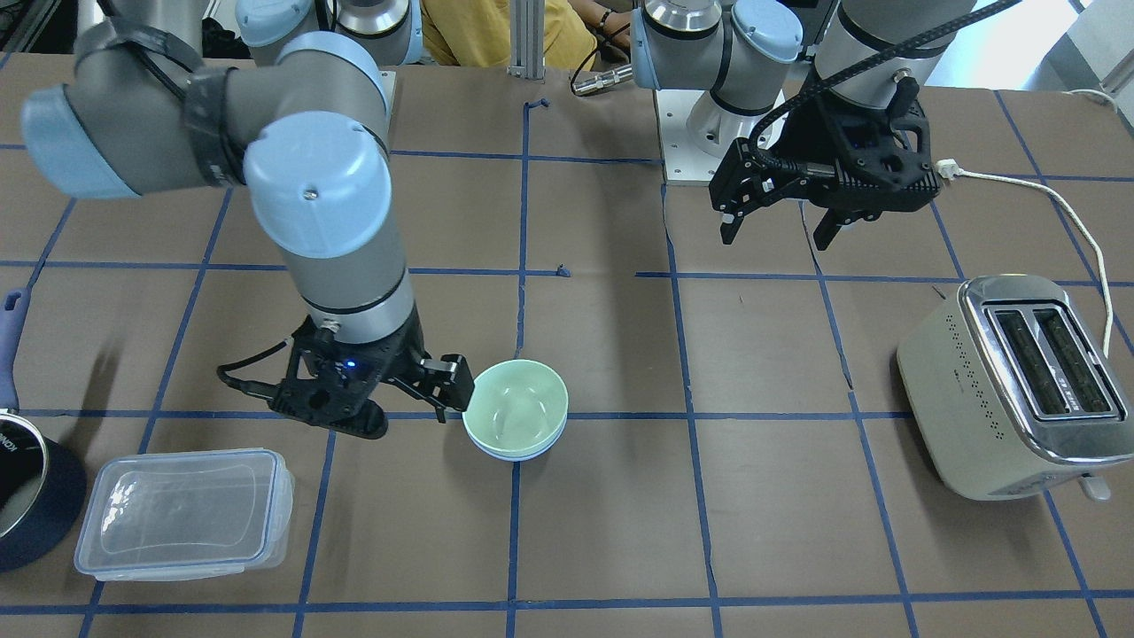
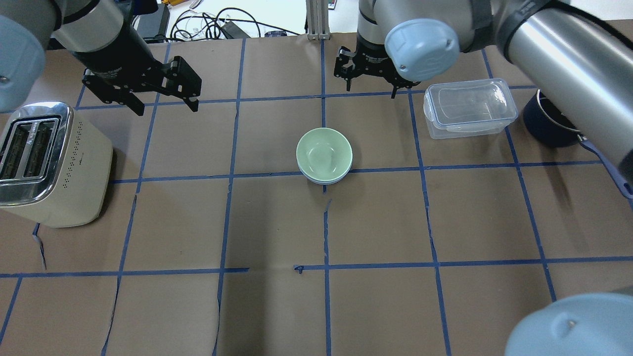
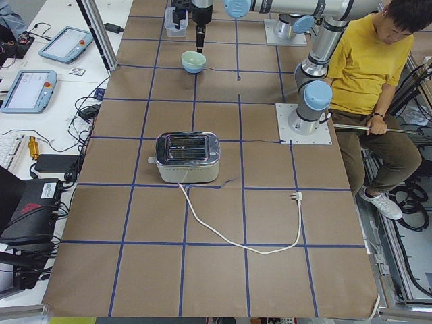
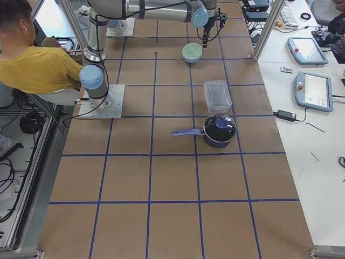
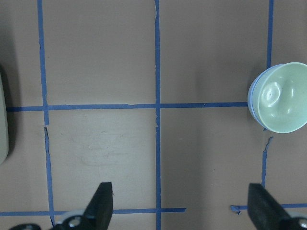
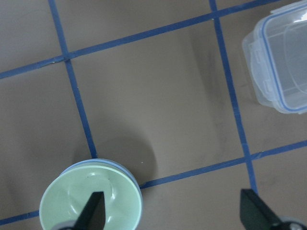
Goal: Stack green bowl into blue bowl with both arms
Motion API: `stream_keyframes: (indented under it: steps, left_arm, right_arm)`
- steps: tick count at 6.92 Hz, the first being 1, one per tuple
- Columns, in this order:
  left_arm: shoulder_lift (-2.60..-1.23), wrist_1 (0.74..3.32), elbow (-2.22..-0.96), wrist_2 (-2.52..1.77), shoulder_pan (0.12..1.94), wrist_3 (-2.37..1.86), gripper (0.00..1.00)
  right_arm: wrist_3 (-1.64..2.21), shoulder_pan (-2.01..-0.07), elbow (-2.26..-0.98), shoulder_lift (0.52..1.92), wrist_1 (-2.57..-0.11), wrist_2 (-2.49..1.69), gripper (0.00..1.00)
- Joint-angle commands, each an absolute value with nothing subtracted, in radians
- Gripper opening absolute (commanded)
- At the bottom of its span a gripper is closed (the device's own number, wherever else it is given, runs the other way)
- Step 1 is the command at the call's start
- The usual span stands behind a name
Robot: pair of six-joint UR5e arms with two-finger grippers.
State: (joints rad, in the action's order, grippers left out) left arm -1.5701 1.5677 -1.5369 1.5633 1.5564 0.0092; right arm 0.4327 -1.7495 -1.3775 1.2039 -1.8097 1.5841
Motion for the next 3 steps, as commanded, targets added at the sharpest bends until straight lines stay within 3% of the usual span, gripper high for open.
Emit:
stream_keyframes:
  steps: [1,3]
  left_arm:
    - [-1.569,1.568,-1.537,1.566,1.557,0.005,1.0]
    - [-1.571,1.568,-1.537,1.565,1.557,0.006,1.0]
  right_arm:
    - [0.268,-1.68,-1.409,1.32,-1.673,1.585,1.0]
    - [0.091,-1.576,-1.486,1.46,-1.556,1.585,1.0]
